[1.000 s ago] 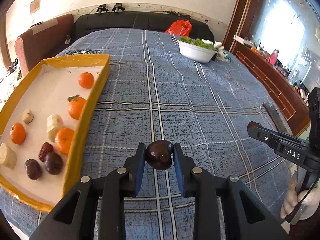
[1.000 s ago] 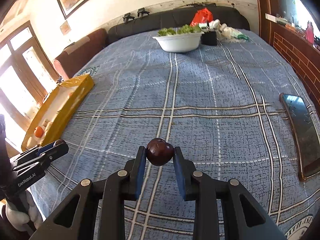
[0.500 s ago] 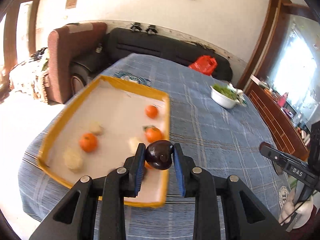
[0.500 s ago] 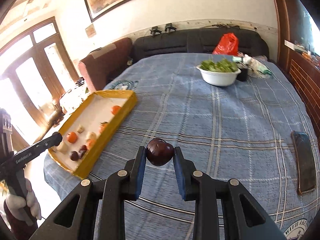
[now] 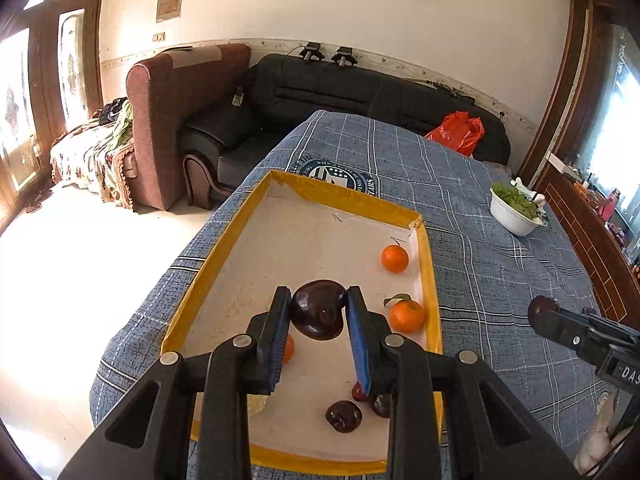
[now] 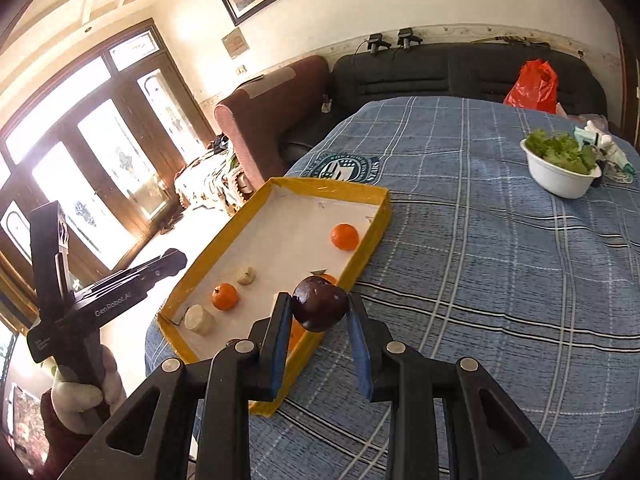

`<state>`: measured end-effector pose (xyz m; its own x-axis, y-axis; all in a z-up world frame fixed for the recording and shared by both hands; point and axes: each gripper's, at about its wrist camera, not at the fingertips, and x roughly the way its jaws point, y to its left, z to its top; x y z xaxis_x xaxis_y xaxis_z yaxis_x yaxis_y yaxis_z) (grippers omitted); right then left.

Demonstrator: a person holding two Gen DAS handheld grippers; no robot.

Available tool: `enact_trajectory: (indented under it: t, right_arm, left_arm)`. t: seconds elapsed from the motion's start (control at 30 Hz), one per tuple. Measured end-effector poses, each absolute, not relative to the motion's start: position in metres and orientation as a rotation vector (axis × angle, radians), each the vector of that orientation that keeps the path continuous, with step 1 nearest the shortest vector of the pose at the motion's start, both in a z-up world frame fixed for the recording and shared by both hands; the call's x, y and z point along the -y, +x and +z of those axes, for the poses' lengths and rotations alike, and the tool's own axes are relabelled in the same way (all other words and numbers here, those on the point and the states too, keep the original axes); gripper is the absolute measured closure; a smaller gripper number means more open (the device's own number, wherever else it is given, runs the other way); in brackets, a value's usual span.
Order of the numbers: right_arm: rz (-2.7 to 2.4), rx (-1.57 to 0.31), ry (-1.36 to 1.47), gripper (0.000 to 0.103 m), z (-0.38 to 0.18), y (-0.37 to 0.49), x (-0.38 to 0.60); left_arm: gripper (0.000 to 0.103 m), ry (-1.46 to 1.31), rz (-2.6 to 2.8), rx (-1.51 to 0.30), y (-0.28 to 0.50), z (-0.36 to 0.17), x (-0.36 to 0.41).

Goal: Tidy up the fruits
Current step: 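Lower the left gripper's plum into the tray while the right gripper releases its plum there, then withdraw both open grippers from the tray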

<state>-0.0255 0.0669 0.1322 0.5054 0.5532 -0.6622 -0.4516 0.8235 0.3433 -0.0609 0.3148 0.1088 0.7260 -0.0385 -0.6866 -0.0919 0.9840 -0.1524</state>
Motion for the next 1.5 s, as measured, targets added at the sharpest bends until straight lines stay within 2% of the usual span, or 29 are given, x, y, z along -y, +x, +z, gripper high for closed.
enact_trajectory:
  t: [0.37,0.67,0.7,0.77,0.8,0.83,0.87,0.97,1.2,1.37,1.5]
  right_arm:
    - [0.732,-0.985,0.052,0.071,0.072,0.0,-0.157]
    - [0.778,-1.022,0.002,0.071,0.049,0.011,-0.191]
    - [0.78,-1.024,-0.003,0.07,0.048,0.012,-0.192]
    - [0.786,-1.022,-0.005,0.07,0.047,0.013,-0.195]
    - [0.786,-1.022,-0.004,0.07,0.047,0.013,-0.196]
    - [0.788,-1.02,0.002,0.069,0.047,0.014,-0.197]
    - [0.793,-1.02,0.009,0.063,0.046,0.014,-0.197]
    - [0.798,-1.02,0.036,0.051,0.046,0.014,-0.197]
    - [0.791,-0.983,0.06,0.05,0.06,0.002,-0.181]
    - [0.755,-0.925,0.074,0.043,0.077,-0.015,-0.162]
    - [0.708,-0.881,0.099,0.041,0.086,-0.029,-0.138]
  left_arm:
    - [0.076,-0.251,0.021,-0.876,-0.001,0.071,-0.333]
    - [0.075,-0.275,0.021,-0.922,0.018,0.051,-0.338]
    - [0.074,-0.28,0.023,-0.925,0.019,0.05,-0.339]
    - [0.057,-0.302,0.024,-0.921,0.018,0.05,-0.343]
    - [0.053,-0.307,0.027,-0.913,0.017,0.052,-0.345]
    - [0.047,-0.308,0.033,-0.902,0.015,0.055,-0.346]
    - [0.044,-0.306,0.038,-0.89,0.013,0.058,-0.347]
    - [0.041,-0.306,0.043,-0.867,0.005,0.065,-0.35]
    - [0.035,-0.312,0.076,-0.785,-0.028,0.087,-0.356]
    - [0.027,-0.286,0.166,-0.697,-0.066,0.104,-0.352]
    - [0.022,-0.259,0.26,-0.618,-0.099,0.115,-0.338]
